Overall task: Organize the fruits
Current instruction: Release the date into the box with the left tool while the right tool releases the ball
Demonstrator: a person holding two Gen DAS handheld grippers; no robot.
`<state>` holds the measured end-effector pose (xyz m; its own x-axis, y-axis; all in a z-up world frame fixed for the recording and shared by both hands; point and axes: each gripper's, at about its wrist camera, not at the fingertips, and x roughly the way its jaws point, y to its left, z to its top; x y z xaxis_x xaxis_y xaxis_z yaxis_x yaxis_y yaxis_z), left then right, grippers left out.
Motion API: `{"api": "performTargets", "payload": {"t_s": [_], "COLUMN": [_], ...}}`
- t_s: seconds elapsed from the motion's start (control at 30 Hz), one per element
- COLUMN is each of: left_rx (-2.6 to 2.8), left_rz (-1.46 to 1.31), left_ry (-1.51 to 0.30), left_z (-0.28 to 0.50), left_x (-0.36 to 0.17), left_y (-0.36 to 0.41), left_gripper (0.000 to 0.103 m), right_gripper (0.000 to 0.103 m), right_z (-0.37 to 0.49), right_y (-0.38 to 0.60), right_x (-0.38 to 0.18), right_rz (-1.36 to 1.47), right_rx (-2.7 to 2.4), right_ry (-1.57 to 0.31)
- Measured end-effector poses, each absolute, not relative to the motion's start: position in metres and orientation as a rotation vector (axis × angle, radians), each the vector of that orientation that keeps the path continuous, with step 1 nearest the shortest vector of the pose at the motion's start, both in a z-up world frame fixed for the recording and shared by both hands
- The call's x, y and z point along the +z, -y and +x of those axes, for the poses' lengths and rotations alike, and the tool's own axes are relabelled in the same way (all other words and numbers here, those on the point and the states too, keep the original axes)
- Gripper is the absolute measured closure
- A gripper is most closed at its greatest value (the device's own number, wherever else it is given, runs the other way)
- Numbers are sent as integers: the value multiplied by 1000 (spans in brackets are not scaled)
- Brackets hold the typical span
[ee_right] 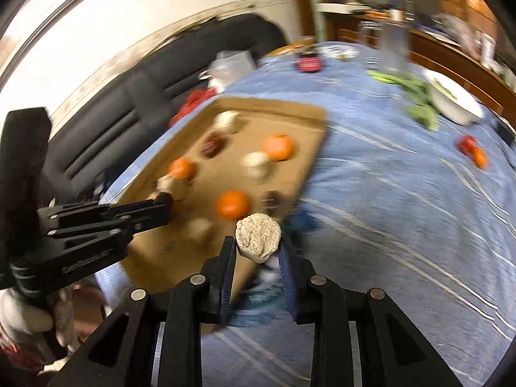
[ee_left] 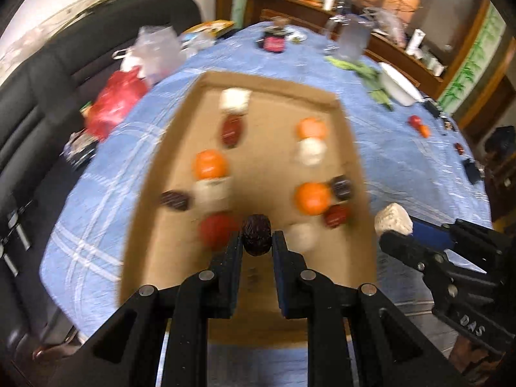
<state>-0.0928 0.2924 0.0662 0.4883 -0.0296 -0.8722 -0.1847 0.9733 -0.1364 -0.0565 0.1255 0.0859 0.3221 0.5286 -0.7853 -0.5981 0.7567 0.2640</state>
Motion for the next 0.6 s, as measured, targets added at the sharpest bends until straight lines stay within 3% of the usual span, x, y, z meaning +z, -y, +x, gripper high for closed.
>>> {"api": "performTargets", "payload": {"t_s": [0.6], "left_rx": [42], "left_rz": [-211], "left_ry": [-1148], "left_z": [-100], "left_x": [33], "left_y": [-312], "left_gripper": [85], "right_gripper": [73], "right_z": [-71], "right_y": [-185], "right_x": [44], "right_rz": [-162], "right_rx": [739], "right_ry": [-1102]}}
